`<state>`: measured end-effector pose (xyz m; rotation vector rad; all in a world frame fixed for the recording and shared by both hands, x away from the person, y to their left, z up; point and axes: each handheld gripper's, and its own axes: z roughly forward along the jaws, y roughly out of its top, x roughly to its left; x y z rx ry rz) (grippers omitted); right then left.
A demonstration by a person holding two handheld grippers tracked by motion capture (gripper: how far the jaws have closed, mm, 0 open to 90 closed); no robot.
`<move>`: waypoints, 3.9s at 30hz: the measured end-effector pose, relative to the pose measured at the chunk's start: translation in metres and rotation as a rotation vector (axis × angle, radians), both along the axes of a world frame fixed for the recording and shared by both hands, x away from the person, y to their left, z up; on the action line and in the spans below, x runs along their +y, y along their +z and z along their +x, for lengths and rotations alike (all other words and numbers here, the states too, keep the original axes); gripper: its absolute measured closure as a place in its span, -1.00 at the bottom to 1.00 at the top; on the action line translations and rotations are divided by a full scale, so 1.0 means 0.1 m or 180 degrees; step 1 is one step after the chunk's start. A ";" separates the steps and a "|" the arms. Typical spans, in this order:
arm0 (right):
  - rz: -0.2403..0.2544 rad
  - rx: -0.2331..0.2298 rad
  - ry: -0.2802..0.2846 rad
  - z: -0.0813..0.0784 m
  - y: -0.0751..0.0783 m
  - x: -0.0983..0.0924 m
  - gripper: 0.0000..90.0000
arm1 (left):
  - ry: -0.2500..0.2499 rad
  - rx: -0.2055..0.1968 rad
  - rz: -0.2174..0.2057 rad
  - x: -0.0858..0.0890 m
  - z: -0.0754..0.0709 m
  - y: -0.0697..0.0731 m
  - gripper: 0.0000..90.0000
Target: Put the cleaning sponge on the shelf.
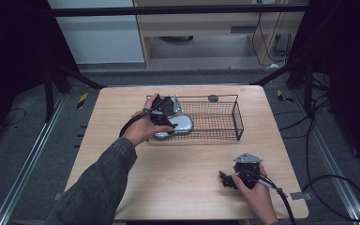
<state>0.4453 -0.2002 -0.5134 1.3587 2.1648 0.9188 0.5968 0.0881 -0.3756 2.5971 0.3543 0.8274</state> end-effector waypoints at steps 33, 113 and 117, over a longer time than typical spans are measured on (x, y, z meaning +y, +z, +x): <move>0.0000 -0.0005 -0.0003 -0.01 0.00 0.00 -0.99 | 0.0004 0.0207 -0.0624 0.12 -0.54 -0.11 -0.92; 0.0008 0.0002 -0.0016 -0.01 0.00 0.00 -0.99 | 0.1660 0.0664 -0.1552 2.01 -0.74 -1.29 -0.99; 0.0012 0.0002 -0.0036 0.01 0.00 0.00 -0.99 | 0.1660 0.0655 -0.1672 2.05 -0.74 -1.32 -1.00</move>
